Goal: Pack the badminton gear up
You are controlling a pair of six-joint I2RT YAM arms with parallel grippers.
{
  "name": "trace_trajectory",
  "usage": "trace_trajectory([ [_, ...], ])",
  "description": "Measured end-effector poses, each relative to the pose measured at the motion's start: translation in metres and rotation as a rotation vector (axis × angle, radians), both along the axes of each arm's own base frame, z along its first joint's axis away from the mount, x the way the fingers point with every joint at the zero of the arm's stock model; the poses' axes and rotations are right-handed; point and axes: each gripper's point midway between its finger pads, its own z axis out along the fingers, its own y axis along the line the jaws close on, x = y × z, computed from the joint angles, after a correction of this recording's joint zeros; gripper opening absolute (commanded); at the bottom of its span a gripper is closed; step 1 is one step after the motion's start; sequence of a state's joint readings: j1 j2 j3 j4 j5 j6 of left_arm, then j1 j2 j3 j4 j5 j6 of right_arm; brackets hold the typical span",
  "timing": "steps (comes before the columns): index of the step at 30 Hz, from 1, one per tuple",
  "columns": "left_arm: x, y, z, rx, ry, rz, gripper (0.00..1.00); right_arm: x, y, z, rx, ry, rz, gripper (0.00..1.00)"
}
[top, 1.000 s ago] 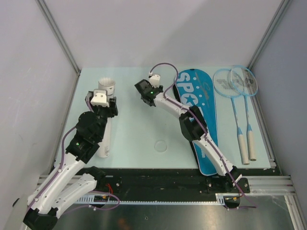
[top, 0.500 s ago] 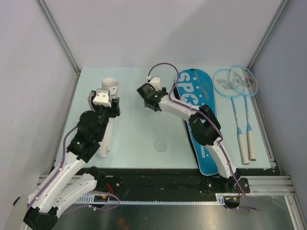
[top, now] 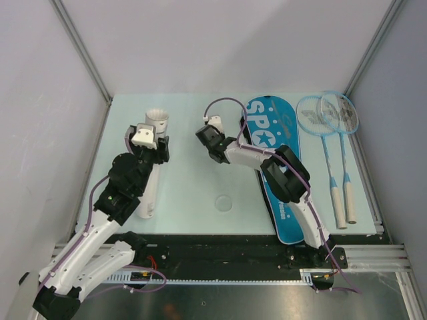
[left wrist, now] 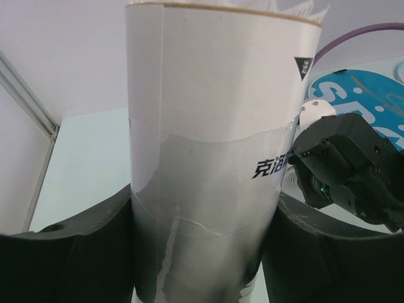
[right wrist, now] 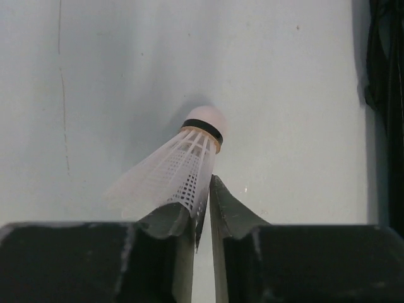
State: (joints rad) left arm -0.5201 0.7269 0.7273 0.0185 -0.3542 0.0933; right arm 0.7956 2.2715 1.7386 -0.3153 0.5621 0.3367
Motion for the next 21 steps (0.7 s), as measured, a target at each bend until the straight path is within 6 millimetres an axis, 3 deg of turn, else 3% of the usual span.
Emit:
trace_trajectory([
  [1,0.0,0.0,0.0,0.0,0.001,-0.001,0.11,0.0,0.0,-0.002,0.003,-0.008,0.007,0.03],
  [2,0.0,-0.001,-0.001,0.001,0.002,-0.002,0.11,-0.001,-0.001,-0.003,0.004,-0.014,0.014,0.0],
  [7,0.003,-0.012,-0.008,0.014,0.022,-0.055,0.12,-0.021,-0.022,0.007,-0.007,-0.021,0.045,0.0],
  [10,0.008,-0.033,-0.022,0.038,0.062,-0.149,0.16,-0.026,-0.031,0.034,0.038,-0.018,0.081,0.0],
  [13,0.01,-0.061,-0.045,0.074,0.126,-0.286,0.19,-0.024,-0.042,0.074,0.159,0.013,0.158,0.0],
  [16,0.005,-0.091,-0.072,0.1,0.204,-0.458,0.18,-0.021,-0.067,0.113,0.331,0.064,0.243,0.0],
  [19,-0.005,-0.11,-0.079,0.111,0.224,-0.584,0.15,-0.035,-0.1,0.131,0.417,0.136,0.306,0.0],
  [21,-0.011,-0.116,-0.08,0.109,0.228,-0.633,0.14,-0.055,-0.109,0.138,0.438,0.183,0.345,0.0],
])
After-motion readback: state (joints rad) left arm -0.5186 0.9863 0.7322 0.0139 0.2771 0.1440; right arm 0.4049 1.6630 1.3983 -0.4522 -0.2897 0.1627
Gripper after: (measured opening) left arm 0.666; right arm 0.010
